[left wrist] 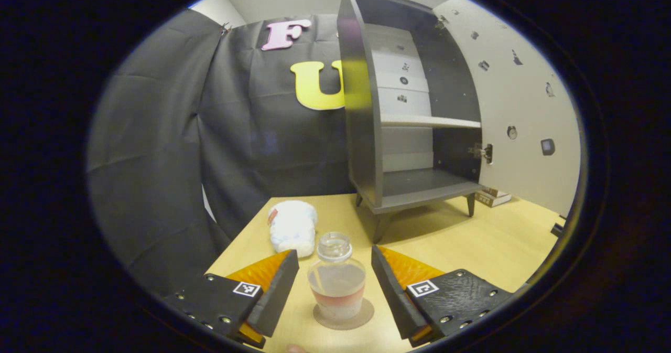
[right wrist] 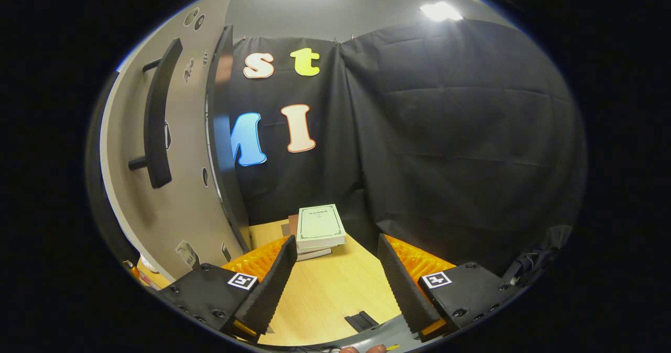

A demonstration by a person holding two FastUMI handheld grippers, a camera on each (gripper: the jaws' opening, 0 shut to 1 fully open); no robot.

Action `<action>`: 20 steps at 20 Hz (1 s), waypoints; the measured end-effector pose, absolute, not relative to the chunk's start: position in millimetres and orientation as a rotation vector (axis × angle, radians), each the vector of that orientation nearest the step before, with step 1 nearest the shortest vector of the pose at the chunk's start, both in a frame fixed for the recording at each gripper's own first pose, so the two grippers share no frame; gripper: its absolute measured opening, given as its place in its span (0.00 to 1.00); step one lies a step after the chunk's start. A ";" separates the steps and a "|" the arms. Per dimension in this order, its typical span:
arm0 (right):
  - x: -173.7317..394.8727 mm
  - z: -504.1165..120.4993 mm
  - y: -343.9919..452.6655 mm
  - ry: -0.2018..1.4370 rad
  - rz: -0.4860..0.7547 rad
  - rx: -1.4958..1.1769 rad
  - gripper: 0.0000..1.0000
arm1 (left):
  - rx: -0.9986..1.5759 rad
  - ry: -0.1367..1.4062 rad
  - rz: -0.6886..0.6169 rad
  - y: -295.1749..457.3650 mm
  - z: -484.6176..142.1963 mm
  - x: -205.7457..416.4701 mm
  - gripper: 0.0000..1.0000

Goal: Open the cabinet door with the right hand, grasp the bottle in the cabinet with the left hand and place it on the coaster, then close the cabinet door with the right hand.

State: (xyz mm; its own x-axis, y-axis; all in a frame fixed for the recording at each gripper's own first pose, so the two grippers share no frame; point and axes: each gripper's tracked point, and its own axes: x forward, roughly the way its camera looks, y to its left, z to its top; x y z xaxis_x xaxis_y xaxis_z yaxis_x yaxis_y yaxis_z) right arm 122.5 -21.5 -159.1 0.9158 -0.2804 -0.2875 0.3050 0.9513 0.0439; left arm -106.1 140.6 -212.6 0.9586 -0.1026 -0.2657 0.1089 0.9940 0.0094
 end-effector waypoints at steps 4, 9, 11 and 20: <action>133.3 -152.2 -27.6 0.235 -0.302 0.071 0.98 | 0.076 0.178 -0.073 138.1 -149.0 -118.8 0.84; 168.2 -140.6 -15.4 0.220 -0.184 0.046 0.98 | 0.033 0.174 0.028 124.4 -99.9 -135.1 0.86; 177.3 -131.2 -16.8 0.211 -0.142 0.057 0.98 | 0.005 0.147 0.069 117.3 -76.3 -140.7 0.87; 190.8 -61.2 -8.6 0.099 0.021 0.090 0.98 | -0.067 0.049 0.018 51.7 -11.4 -157.2 0.85</action>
